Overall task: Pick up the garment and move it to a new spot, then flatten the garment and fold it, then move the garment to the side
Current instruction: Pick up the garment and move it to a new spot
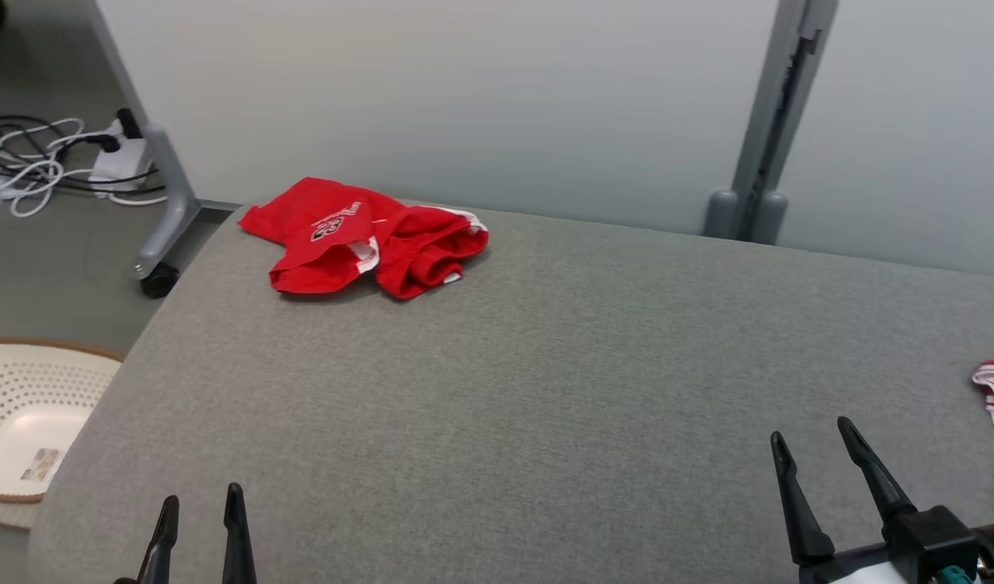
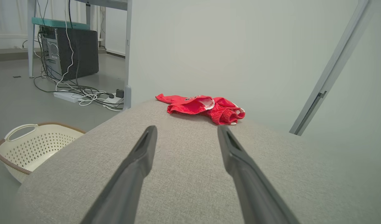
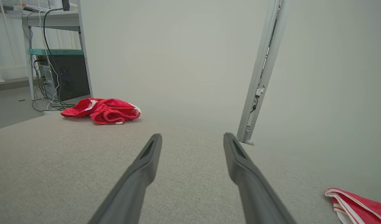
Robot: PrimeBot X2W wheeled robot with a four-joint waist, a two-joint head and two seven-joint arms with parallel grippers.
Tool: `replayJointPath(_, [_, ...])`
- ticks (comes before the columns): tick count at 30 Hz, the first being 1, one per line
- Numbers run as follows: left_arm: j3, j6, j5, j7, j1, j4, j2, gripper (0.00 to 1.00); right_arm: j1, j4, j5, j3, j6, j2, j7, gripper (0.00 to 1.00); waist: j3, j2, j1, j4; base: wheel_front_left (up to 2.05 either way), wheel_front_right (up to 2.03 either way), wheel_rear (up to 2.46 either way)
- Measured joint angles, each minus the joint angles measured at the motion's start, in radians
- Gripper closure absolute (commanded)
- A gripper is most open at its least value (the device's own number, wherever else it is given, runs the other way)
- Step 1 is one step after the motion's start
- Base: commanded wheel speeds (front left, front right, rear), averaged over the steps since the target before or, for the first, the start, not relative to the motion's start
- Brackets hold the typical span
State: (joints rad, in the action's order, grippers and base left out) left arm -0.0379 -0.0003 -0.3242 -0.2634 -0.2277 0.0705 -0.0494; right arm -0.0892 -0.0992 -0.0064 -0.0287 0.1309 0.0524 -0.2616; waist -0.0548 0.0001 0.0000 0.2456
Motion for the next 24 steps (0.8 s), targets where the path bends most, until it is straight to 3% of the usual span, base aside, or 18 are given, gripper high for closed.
replayJointPath(9, [0.016,-0.018,-0.036,0.0,0.048,-0.017,0.0,0.0,0.017,0.019,-0.016,0.014,0.0,0.019,0.0,0.0,0.061,0.0,0.0,0.075,0.0,0.0,0.0])
replayJointPath(16, [0.071,-0.078,-0.077,0.0,0.344,0.054,-0.001,0.0,0.155,0.065,-0.038,0.0,0.0,0.161,0.0,0.0,0.255,0.0,0.0,0.085,0.0,0.0,0.0])
replayJointPath(24, [0.058,-0.114,-0.085,0.011,0.754,0.315,-0.106,0.0,0.245,0.092,-0.063,0.038,0.0,0.228,0.0,0.0,0.499,0.0,0.0,0.038,0.0,0.0,0.0])
